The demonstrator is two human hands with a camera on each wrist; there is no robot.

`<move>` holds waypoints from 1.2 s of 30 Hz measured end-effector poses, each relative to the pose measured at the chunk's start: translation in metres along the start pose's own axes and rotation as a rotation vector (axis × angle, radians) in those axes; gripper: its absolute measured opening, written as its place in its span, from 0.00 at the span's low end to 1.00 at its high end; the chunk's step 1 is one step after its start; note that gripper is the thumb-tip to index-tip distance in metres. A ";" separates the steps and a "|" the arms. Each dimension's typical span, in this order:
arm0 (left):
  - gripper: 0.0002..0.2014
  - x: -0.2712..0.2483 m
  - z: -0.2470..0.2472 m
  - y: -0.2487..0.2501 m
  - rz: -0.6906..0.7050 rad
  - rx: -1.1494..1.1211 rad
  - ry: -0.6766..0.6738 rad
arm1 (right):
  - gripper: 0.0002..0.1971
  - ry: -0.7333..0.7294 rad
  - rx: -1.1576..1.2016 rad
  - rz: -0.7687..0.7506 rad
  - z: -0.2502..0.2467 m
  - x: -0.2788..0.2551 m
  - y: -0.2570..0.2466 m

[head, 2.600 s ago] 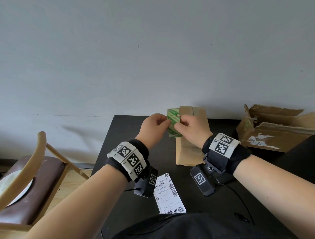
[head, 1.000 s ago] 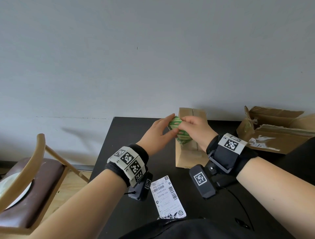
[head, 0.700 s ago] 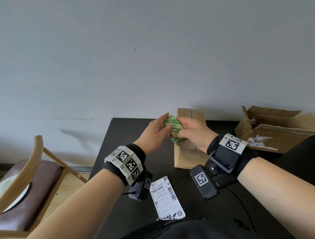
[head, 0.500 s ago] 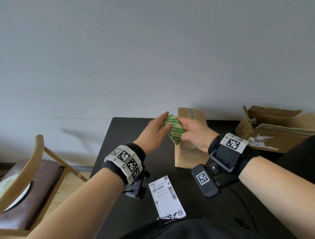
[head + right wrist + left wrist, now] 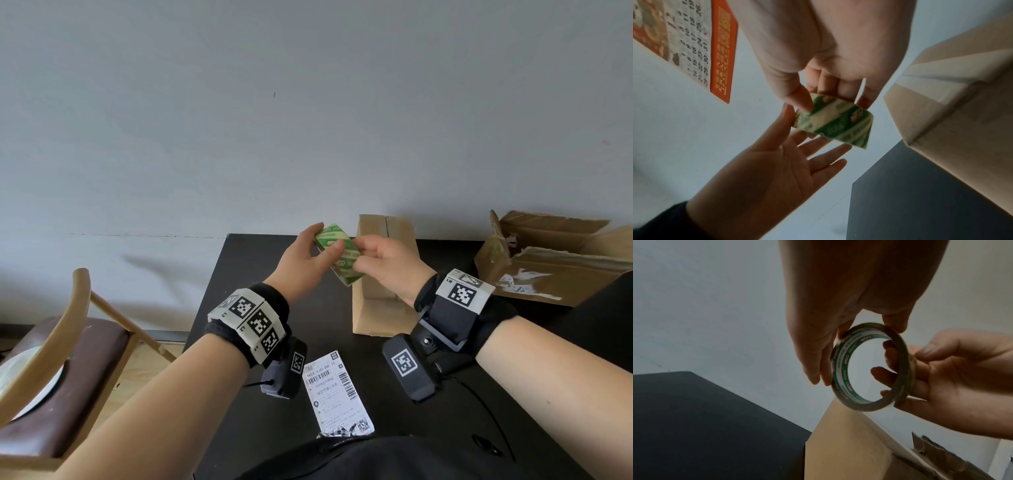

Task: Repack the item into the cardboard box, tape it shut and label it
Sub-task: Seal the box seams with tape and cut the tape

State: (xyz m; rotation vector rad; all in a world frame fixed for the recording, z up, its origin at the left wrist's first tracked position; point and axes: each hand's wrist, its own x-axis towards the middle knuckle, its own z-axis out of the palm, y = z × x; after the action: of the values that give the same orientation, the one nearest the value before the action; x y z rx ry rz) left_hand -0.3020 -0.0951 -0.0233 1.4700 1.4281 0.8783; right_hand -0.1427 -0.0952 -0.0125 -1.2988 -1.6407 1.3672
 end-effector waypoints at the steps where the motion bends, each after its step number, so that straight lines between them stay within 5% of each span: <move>1: 0.31 0.000 0.000 0.000 -0.015 -0.019 0.002 | 0.17 0.003 -0.010 0.004 0.000 -0.001 0.001; 9: 0.18 -0.005 -0.003 0.005 -0.193 -0.277 -0.001 | 0.16 -0.006 -0.122 -0.029 -0.002 -0.006 0.003; 14: 0.23 -0.010 -0.005 0.007 -0.215 -0.277 -0.031 | 0.15 -0.024 -0.127 -0.057 -0.001 -0.003 -0.001; 18: 0.38 -0.011 -0.005 0.008 -0.186 -0.203 -0.078 | 0.11 0.033 0.009 -0.049 0.002 -0.003 -0.008; 23: 0.16 -0.013 -0.001 0.012 -0.220 -0.271 -0.087 | 0.13 0.031 0.048 -0.064 0.006 -0.003 -0.014; 32: 0.35 -0.006 -0.007 0.004 -0.376 -0.515 -0.095 | 0.13 -0.031 -0.012 -0.084 0.003 -0.004 -0.010; 36: 0.35 -0.006 -0.007 0.006 -0.386 -0.478 -0.113 | 0.11 -0.029 -0.029 -0.084 0.002 -0.001 -0.012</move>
State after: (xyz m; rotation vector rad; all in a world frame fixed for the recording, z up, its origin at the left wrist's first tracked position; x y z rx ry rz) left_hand -0.3065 -0.1003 -0.0143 0.8389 1.2500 0.8045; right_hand -0.1474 -0.0965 -0.0015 -1.2175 -1.7208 1.3221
